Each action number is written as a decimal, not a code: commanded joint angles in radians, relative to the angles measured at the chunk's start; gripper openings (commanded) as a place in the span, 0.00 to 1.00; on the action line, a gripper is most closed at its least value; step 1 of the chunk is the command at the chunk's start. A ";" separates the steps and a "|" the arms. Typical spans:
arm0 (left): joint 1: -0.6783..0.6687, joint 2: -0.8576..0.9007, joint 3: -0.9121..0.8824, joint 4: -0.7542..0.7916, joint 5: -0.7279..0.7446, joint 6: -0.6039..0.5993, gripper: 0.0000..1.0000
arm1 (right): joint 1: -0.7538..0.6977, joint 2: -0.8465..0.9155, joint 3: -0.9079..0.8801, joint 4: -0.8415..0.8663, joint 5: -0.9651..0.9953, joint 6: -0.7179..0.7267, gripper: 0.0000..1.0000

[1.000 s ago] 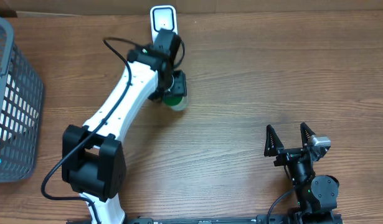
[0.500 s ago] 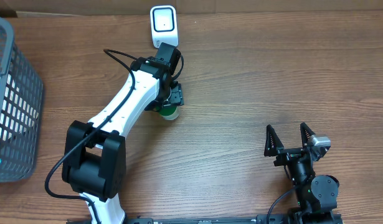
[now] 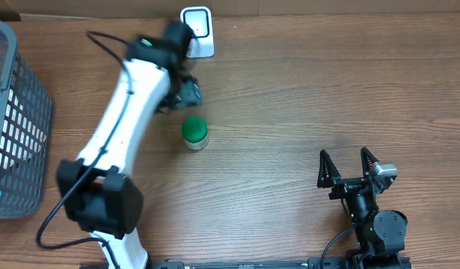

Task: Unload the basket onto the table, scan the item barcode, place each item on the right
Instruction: 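Set the jar down on the table and withdraw the left gripper, then reach into the basket and grasp the green wrapped pack with left gripper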

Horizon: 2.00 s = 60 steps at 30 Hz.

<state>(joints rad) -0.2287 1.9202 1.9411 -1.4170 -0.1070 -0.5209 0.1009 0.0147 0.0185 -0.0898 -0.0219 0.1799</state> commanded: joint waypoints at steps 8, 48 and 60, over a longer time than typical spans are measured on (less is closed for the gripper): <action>0.506 -0.265 0.261 -0.077 -0.037 0.056 0.83 | 0.006 -0.008 -0.010 0.006 -0.002 0.002 1.00; 1.160 0.028 -0.214 0.294 -0.021 0.475 0.70 | 0.006 -0.008 -0.010 0.006 -0.002 0.002 1.00; 1.209 0.118 -0.221 0.342 -0.043 0.560 0.56 | 0.006 -0.008 -0.010 0.006 -0.002 0.002 1.00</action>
<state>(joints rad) 0.9688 2.0148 1.7283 -1.0901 -0.1265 -0.0132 0.1009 0.0147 0.0185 -0.0898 -0.0219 0.1802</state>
